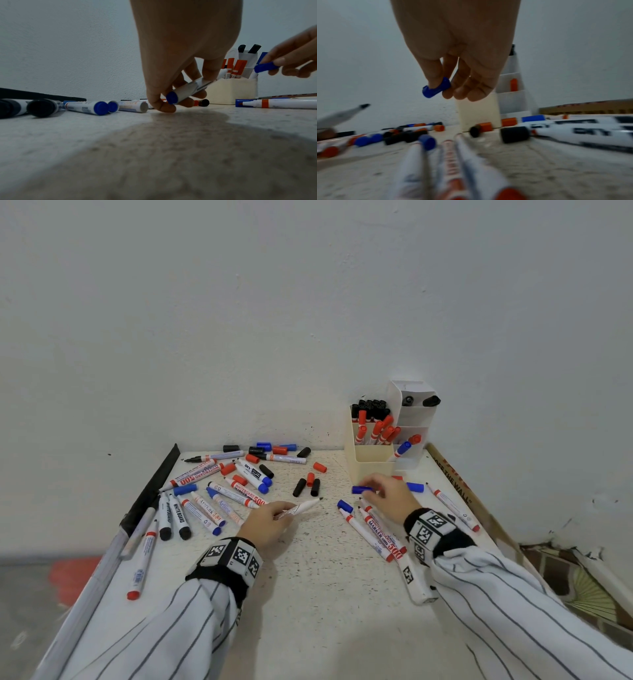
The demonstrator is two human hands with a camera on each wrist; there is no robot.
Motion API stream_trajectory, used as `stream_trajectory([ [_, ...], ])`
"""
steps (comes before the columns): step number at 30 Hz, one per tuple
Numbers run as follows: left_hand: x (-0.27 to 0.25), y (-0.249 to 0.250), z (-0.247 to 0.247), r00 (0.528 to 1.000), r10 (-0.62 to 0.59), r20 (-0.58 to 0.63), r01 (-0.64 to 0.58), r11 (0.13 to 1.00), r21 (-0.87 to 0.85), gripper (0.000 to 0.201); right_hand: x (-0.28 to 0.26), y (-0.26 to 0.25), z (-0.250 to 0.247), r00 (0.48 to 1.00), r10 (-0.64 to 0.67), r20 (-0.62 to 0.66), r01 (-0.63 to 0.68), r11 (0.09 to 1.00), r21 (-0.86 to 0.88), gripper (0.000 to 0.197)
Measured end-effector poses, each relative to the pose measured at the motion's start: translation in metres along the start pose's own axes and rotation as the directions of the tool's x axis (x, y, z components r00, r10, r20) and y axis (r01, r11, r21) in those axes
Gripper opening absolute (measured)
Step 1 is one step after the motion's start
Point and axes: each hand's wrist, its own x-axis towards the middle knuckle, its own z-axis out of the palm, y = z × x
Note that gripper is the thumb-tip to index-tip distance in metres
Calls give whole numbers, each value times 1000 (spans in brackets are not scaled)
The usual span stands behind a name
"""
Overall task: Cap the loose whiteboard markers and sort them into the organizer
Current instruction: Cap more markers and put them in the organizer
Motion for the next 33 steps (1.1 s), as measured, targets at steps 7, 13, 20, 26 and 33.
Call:
stream_trajectory([
  [7,-5,10,0,997,70,44,-71,997,18,37,-3,-23,29,994,-102,45,101,995,14,21],
  [13,-9,20,6,989,145,41,-146,989,29,35,-5,-21,28,995,-73,74,70,997,38,18],
  [20,-14,37,16,977,210,30,-210,978,-2,17,-5,-17,10,992,-28,122,23,999,44,18],
  [26,-17,49,16,978,169,126,-151,978,-141,30,-9,-12,-5,978,-103,184,83,990,109,16],
  [33,-14,60,29,981,190,-45,-194,976,-103,23,-6,-13,-18,979,-117,167,113,993,29,9],
])
